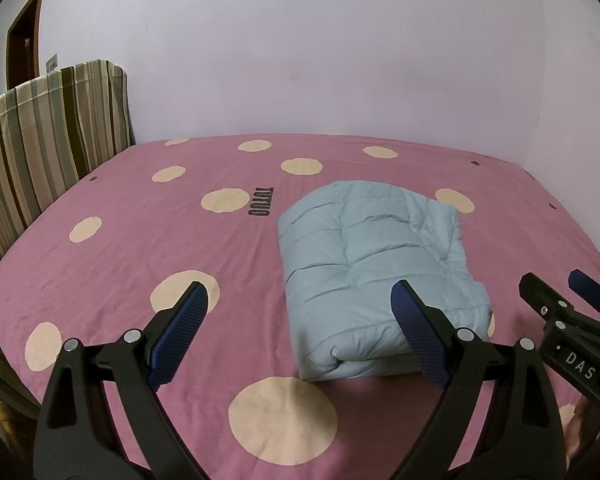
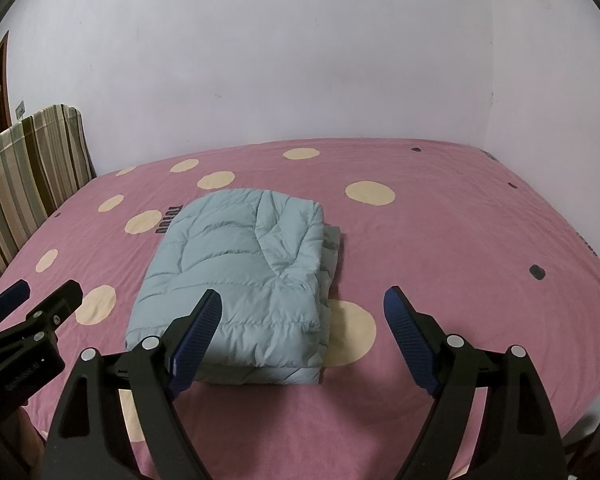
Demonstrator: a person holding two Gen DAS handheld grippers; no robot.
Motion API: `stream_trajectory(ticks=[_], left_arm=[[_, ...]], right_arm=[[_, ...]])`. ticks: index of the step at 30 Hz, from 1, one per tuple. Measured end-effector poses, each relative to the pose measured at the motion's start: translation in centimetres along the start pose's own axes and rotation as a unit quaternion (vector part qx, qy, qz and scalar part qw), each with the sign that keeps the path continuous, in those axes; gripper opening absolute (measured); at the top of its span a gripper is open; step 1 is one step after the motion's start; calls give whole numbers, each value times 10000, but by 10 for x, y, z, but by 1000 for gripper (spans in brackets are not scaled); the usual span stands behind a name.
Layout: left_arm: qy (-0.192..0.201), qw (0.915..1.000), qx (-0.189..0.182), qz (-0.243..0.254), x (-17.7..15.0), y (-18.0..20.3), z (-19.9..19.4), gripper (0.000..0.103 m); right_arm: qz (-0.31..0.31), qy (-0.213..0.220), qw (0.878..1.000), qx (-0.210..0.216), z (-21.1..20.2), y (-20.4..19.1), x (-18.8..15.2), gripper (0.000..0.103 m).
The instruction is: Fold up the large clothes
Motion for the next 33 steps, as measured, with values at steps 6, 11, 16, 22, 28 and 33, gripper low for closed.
stream_trajectory(ticks=[6,11,16,22,28,33], left_arm=[[36,10000,6,20,0,0,0,93],[55,10000,-30,62,-1,2,1,93],[-3,9999,-62,93,-1,2,5,93],[-47,9998,-111,135,-3,4,9,93],[-56,9998,-68,160,-6,3,12,101],[45,9999,43,117,-7,1,14,101]], right_arm=[[-1,-12,10000,-3,-1,-2,0,82],[-43,-50,10000,32,2,-1,0,82],[-72,-67,9999,50,4,-1,-1,82],[-93,-98,9999,72,8,1,-2,82],[-129,-137,9998,88,12,1,-3,82],[-136,-160,9997,102,14,1,-4,82]])
Point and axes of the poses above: each gripper's, at about its wrist camera, not at the fingertips, and z roughly the way its jaws point, y to its right, x to its top, the point moved 5 cm from there along z, roughly the way its jaws point, and after that the axes turned 11 degrees about -z, right-handed, at the moved point
